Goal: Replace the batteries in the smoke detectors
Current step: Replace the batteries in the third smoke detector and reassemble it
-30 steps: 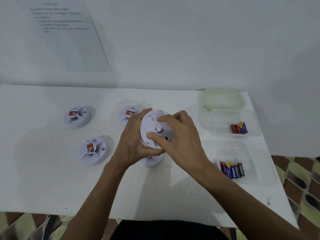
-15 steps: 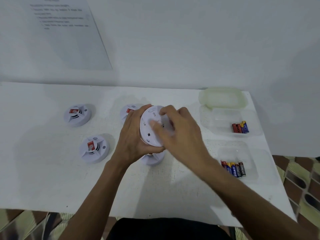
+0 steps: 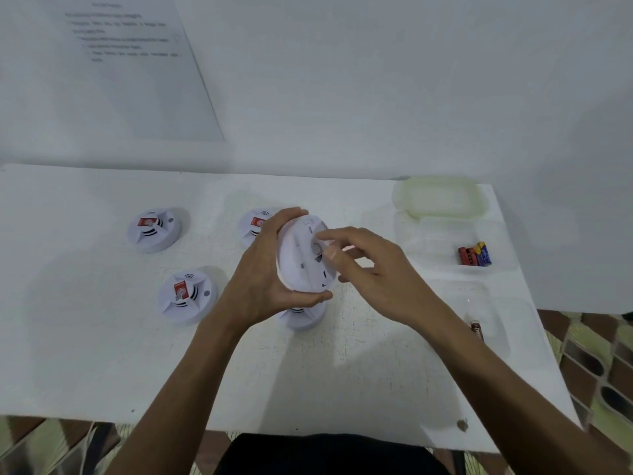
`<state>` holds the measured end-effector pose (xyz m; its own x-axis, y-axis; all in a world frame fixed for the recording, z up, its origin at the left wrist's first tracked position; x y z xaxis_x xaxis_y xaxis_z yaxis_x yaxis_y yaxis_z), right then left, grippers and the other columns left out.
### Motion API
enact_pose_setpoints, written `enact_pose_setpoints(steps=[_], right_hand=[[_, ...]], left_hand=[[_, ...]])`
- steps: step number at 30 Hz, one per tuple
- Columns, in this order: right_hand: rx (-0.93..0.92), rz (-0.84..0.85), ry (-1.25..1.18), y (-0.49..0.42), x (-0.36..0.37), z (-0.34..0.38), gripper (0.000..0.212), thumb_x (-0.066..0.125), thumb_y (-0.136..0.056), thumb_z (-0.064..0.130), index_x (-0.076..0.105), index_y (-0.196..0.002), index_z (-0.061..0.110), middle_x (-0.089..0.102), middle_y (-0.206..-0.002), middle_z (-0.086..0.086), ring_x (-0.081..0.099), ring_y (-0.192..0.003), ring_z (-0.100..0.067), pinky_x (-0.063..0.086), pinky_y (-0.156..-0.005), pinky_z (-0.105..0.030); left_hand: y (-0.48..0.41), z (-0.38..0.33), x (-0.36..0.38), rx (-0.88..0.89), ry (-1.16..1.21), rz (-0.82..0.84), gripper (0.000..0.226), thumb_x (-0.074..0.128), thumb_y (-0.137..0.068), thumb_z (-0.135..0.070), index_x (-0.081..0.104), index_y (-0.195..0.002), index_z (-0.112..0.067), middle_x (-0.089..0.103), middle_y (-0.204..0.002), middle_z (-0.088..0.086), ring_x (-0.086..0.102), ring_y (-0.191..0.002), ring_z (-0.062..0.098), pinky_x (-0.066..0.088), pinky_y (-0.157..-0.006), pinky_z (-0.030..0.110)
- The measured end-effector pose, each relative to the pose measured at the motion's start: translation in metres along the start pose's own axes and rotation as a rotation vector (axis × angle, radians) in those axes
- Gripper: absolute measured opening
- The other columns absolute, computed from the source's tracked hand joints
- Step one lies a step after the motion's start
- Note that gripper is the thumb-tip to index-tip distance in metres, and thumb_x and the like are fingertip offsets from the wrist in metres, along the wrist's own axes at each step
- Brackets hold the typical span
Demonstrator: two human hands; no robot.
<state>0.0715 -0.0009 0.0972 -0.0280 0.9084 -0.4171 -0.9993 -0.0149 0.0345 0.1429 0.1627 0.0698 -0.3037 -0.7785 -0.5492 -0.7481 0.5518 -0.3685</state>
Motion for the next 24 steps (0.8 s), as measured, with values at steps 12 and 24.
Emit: enact_pose_setpoints(steps=[12,24], right_hand=[[0.104,0.071,-0.570,-0.006,0.014,-0.007,0.057,0.059,-0.092,0.021,0.040,-0.145,0.031,0.067,-0.124,-0.008,0.067,-0.109,-0.030,0.057,-0.086,-0.050],[0.058,0.050,-0.450,-0.011,0.030,-0.003,0.046,0.044,-0.103,0.014,0.044,-0.142,0.039,0.060,-0.103,-0.035,0.060,-0.069,-0.033,0.053,-0.067,-0.039]], left_hand=[[-0.005,0.005,-0.004,0.009,-0.014,0.067,0.075,0.061,-0.072,-0.068,0.024,-0.134,-0.049,0.040,-0.134,-0.011,0.029,-0.127,-0.011,0.026,-0.108,0.015],[0.006,0.028,-0.023,-0.069,-0.050,0.143,0.090,0.061,-0.064,-0.078,0.016,-0.138,-0.052,0.018,-0.140,-0.042,0.020,-0.131,-0.014,0.020,-0.110,0.019]])
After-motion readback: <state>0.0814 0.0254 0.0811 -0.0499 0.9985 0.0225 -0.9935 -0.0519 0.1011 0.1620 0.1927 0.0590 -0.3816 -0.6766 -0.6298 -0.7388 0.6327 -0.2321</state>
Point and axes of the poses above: each hand's wrist, its own y-axis away from the middle knuckle, its own x-axis out of the palm, z = x × y, the point moved 3 cm from there along -y, towards the middle knuckle
